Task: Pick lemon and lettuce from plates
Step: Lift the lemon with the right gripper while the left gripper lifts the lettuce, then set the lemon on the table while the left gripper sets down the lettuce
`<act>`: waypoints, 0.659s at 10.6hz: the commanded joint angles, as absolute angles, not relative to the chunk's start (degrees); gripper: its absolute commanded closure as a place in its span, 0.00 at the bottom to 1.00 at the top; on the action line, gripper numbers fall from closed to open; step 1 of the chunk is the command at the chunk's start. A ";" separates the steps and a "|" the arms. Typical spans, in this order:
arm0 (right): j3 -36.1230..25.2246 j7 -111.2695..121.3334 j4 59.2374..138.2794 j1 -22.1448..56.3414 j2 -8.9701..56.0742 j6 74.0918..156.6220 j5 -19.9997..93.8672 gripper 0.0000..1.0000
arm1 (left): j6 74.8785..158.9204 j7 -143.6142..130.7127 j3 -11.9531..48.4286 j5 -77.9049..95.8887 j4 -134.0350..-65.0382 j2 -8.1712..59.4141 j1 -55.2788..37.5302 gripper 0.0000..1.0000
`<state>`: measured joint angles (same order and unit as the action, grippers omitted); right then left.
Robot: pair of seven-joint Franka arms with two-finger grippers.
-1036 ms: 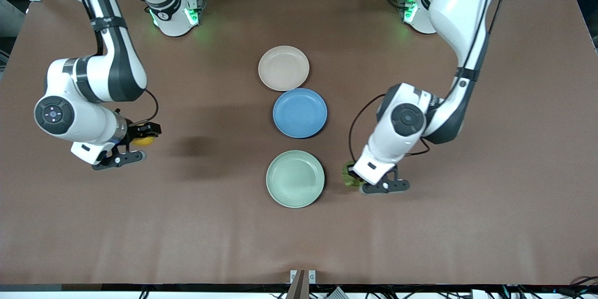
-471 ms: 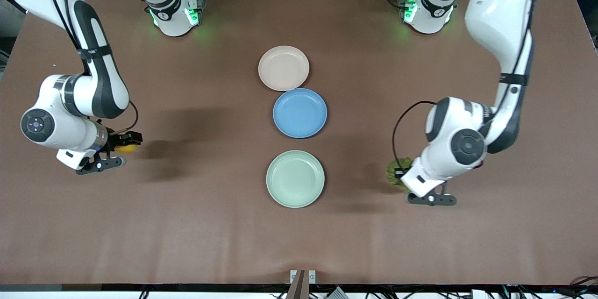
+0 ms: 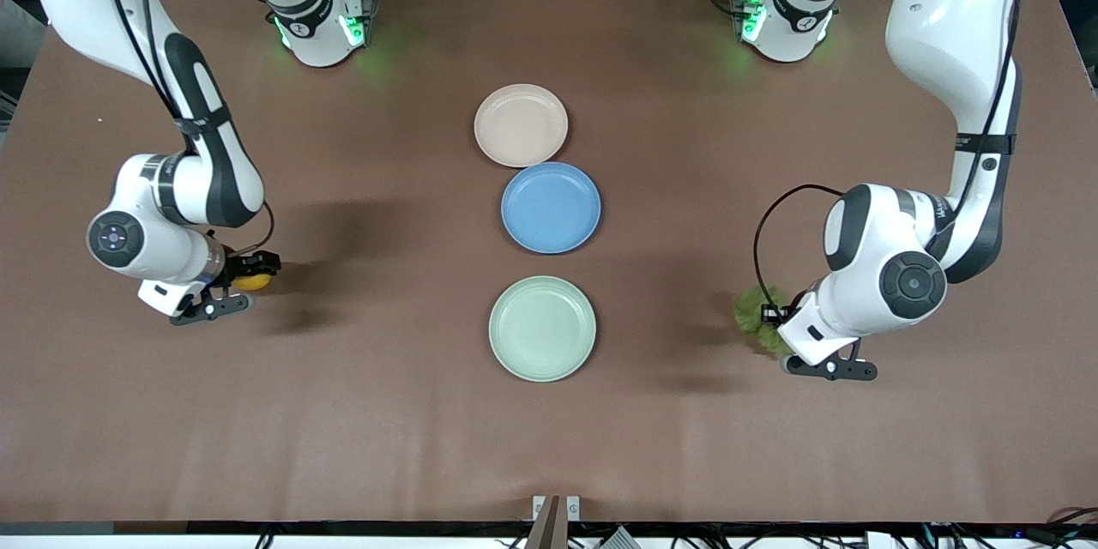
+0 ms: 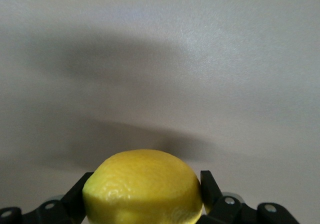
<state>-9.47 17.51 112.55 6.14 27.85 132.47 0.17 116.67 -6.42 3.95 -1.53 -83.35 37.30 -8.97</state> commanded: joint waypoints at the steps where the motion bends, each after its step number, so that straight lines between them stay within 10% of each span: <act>1: -8.88 17.14 112.94 5.45 28.04 133.24 0.79 0.36 | 111.20 -2.65 4.31 -1.67 -84.37 34.63 -6.87 0.00; 2: -8.88 16.62 112.94 5.54 28.04 132.98 2.10 0.00 | 110.05 -2.11 4.31 -1.67 -84.37 34.11 -6.77 0.00; 7: -9.05 17.14 110.67 5.62 26.81 129.75 5.62 0.00 | 105.65 -3.34 4.39 -1.41 -89.00 27.72 -5.72 0.00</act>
